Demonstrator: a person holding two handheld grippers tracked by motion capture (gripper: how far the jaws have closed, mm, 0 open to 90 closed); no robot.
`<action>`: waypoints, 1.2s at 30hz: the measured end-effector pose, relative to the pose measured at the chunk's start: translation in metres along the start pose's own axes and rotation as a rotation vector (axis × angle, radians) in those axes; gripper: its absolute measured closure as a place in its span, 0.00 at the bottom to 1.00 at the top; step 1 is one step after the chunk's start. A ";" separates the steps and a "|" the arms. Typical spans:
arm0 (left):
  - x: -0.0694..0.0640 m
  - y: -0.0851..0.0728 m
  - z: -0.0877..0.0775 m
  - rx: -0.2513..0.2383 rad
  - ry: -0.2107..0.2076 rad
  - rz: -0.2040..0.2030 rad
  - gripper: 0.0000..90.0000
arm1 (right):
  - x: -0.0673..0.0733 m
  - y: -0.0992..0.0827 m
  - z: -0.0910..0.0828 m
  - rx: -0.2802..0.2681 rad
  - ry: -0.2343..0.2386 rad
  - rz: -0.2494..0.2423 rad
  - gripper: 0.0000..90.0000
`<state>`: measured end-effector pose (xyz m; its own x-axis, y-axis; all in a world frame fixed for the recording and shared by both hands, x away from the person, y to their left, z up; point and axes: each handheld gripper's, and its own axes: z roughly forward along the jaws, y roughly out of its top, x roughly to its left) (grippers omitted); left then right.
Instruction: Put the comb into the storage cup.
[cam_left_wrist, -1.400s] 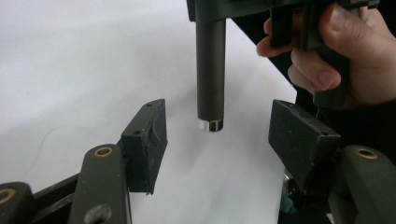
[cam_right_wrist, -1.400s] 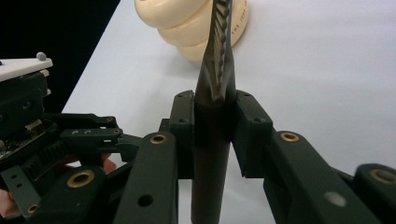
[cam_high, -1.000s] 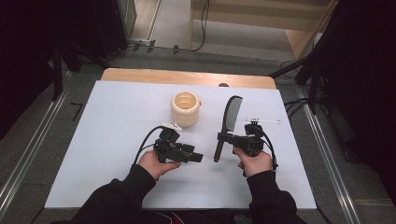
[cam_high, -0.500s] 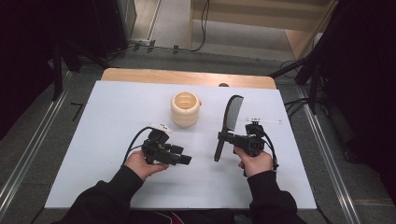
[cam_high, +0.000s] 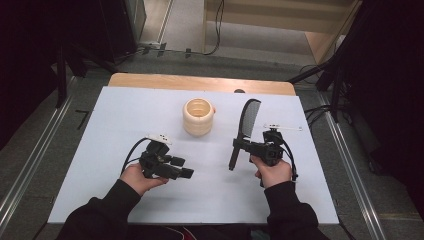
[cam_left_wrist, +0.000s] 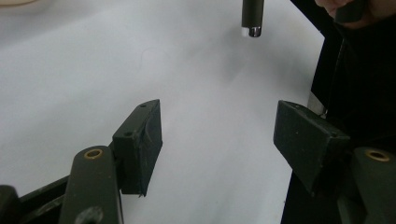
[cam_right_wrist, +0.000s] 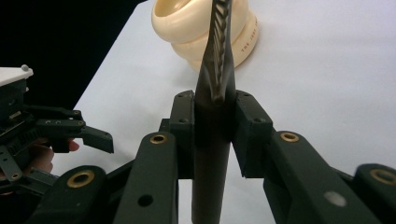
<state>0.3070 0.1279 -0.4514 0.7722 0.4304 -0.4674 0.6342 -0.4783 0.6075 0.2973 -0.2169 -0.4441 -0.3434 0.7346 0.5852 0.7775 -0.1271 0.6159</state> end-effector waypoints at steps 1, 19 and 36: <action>0.001 -0.001 -0.001 -0.002 0.004 0.002 0.37 | 0.000 0.000 0.000 -0.003 0.001 0.001 0.77; 0.011 -0.022 -0.024 0.001 0.061 -0.023 0.37 | 0.004 0.011 0.001 -0.022 0.011 -0.022 0.77; 0.014 -0.036 -0.043 -0.026 0.089 -0.049 0.37 | 0.017 0.037 0.011 -0.038 0.049 -0.050 0.77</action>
<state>0.2935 0.1840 -0.4522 0.7333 0.5197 -0.4385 0.6689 -0.4356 0.6024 0.3263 -0.2019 -0.4169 -0.4075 0.7070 0.5781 0.7385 -0.1173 0.6639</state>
